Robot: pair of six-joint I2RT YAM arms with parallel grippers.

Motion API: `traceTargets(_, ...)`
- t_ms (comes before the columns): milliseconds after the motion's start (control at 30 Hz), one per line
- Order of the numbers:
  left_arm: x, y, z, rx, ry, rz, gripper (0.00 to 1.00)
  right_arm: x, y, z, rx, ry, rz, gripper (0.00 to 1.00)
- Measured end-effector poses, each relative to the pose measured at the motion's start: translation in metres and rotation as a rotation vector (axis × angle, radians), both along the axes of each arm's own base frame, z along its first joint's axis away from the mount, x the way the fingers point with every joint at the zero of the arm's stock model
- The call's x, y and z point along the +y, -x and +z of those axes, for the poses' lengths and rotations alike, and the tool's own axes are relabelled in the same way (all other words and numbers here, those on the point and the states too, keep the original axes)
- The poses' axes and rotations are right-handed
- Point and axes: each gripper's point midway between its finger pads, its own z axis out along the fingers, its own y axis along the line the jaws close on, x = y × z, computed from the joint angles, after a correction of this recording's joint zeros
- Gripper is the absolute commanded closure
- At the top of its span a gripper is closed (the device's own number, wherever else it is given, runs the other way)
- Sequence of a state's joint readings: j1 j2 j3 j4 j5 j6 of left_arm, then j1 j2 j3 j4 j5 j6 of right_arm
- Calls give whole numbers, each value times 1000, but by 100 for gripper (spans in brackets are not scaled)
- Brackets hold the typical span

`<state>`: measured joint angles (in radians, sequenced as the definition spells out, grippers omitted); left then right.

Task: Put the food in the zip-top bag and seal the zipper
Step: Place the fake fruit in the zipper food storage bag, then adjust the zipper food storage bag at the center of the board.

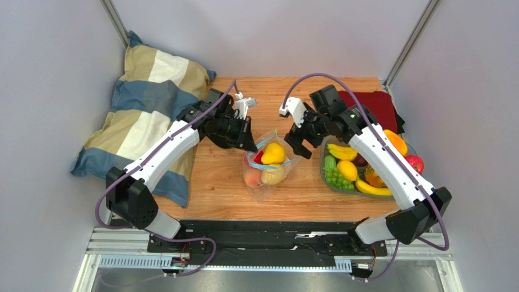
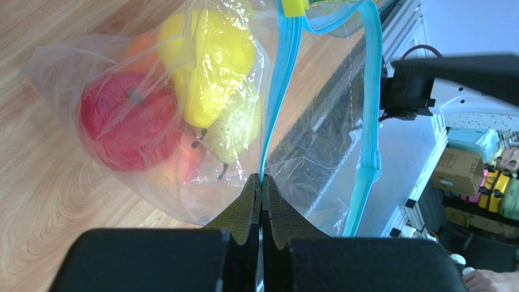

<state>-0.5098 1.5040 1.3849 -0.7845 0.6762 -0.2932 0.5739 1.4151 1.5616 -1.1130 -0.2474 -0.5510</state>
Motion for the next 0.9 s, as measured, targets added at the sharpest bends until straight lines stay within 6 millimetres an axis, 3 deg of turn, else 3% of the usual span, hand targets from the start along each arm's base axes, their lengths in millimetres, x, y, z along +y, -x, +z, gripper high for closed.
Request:
traceTargets(100, 0, 0, 0, 0, 1, 0, 100, -16, -5, -17, 71, 8, -75, 32)
traceTargets(133, 0, 0, 0, 0, 1, -1, 100, -17, -3, -24, 101, 10, -85, 53)
traceTargets(233, 0, 0, 0, 1, 2, -2, 100, -16, 10, -45, 206, 21, -85, 100)
traceTargets(333, 0, 1, 1, 3, 4, -3, 100, -10, 26, -55, 317, 6, -61, 100)
traceTargets(400, 0, 4, 3, 14, 7, -7, 100, -4, 37, -49, 391, -36, -40, 100)
traceTargets(467, 0, 8, 10, 22, 16, -15, 100, -1, 39, -30, 424, -111, -33, 100)
traceTargets(600, 0, 12, 41, -28, 53, -32, 96, 14, 43, 26, 376, -288, 34, 100)
traceTargets(700, 4, 20, 62, -82, 70, -47, 97, 17, 60, 44, 368, -345, 78, 100)
traceTargets(800, 6, 25, 61, -71, 60, -61, 98, 17, 68, 31, 414, -337, 77, 100)
traceTargets(900, 3, 23, 42, 5, 28, -69, 96, 17, 60, 2, 482, -285, 40, 100)
